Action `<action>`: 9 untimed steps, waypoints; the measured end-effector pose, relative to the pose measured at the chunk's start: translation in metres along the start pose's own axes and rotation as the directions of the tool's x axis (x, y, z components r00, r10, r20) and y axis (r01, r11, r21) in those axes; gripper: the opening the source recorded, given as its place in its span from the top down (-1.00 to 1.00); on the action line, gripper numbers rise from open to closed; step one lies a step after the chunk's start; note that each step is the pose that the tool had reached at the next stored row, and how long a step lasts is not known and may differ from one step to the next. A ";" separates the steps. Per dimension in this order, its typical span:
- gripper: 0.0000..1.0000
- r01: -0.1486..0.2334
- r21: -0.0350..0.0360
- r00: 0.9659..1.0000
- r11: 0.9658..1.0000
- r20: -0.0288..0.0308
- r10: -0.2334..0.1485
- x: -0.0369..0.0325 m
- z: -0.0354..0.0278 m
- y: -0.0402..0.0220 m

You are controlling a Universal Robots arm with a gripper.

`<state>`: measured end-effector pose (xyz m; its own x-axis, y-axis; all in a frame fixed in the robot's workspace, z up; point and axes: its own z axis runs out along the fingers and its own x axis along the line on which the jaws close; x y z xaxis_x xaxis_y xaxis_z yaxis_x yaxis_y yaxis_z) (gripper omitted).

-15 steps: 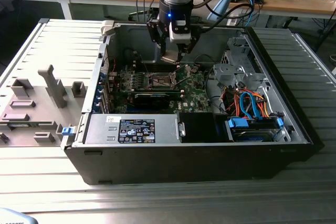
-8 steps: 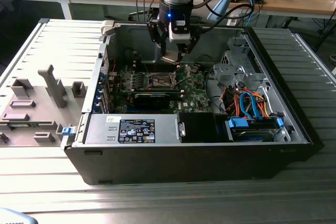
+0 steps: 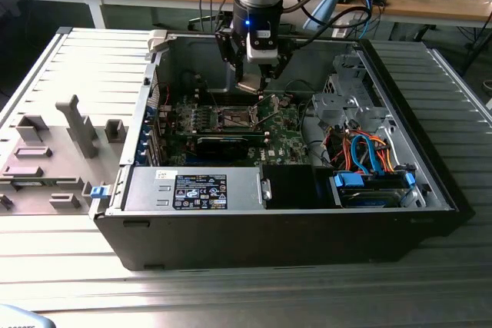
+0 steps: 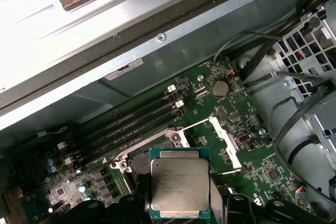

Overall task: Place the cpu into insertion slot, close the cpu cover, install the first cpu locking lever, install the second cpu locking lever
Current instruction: 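Place the cpu into insertion slot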

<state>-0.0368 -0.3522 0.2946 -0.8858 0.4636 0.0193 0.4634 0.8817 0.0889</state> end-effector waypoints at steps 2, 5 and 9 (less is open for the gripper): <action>-0.08 -0.002 0.000 1.000 1.000 0.000 0.002 0.0000 0.0001 0.0000; -0.08 -0.006 0.000 1.000 1.000 0.001 0.006 0.0000 0.0002 0.0000; -0.08 -0.010 0.000 1.000 1.000 0.001 0.010 0.0000 0.0004 0.0000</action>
<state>-0.0368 -0.3522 0.2942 -0.8811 0.4726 0.0193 0.4723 0.8769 0.0890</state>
